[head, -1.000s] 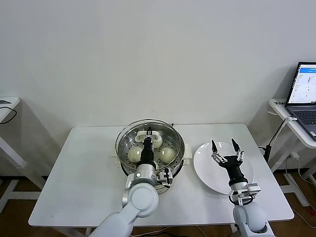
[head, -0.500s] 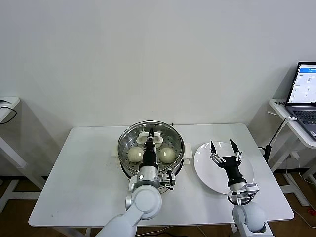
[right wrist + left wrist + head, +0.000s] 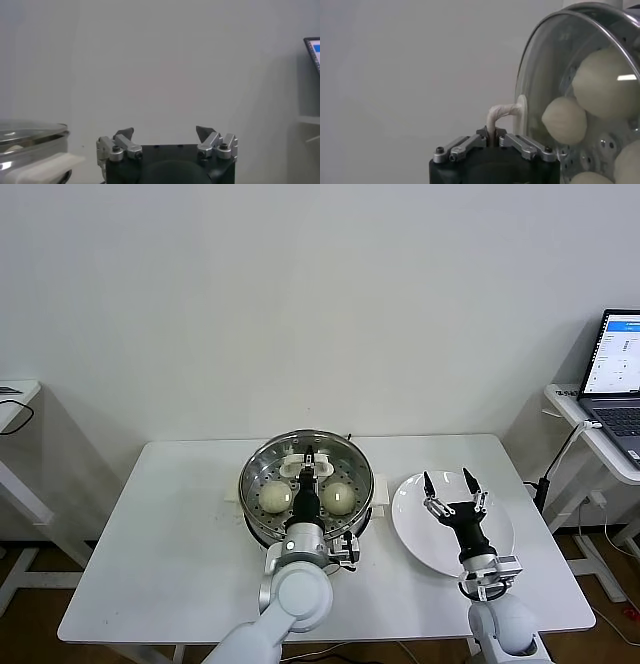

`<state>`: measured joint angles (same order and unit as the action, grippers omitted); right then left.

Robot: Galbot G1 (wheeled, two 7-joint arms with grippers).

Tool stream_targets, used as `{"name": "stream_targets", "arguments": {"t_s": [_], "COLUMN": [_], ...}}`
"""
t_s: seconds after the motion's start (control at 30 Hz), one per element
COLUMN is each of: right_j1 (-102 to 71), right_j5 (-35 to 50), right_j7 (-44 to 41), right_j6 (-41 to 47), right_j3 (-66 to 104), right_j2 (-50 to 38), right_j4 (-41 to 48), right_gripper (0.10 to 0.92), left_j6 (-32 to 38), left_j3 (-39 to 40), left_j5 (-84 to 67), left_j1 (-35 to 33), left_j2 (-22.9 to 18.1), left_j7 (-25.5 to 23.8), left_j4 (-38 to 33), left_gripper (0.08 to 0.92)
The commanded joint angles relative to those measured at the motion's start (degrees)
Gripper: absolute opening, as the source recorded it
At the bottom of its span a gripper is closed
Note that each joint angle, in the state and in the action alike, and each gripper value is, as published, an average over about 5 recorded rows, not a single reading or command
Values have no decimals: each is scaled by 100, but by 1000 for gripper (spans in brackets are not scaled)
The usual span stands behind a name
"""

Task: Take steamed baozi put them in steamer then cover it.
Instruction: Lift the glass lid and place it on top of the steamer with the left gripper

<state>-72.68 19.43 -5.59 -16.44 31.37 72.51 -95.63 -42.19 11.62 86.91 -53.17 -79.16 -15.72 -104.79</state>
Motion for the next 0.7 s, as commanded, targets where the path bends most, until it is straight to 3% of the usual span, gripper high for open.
{"name": "stream_targets", "arguments": {"t_s": [0.03, 0.7], "right_j1": [7, 17], "right_j5": [-9, -26], "right_j7": [-8, -31], "right_j6": [-8, -15], "right_j3": [-10, -24], "right_j2": [10, 16], "right_j4": [24, 51], "right_gripper": [823, 823], "left_j6": [-130, -62], "left_j3": [5, -6], "left_j5": [62, 126], "left_j1": [-29, -72], "left_j2": [-58, -115], "left_j7": [15, 35], "left_j4": [17, 78], "left_gripper": [188, 188]}}
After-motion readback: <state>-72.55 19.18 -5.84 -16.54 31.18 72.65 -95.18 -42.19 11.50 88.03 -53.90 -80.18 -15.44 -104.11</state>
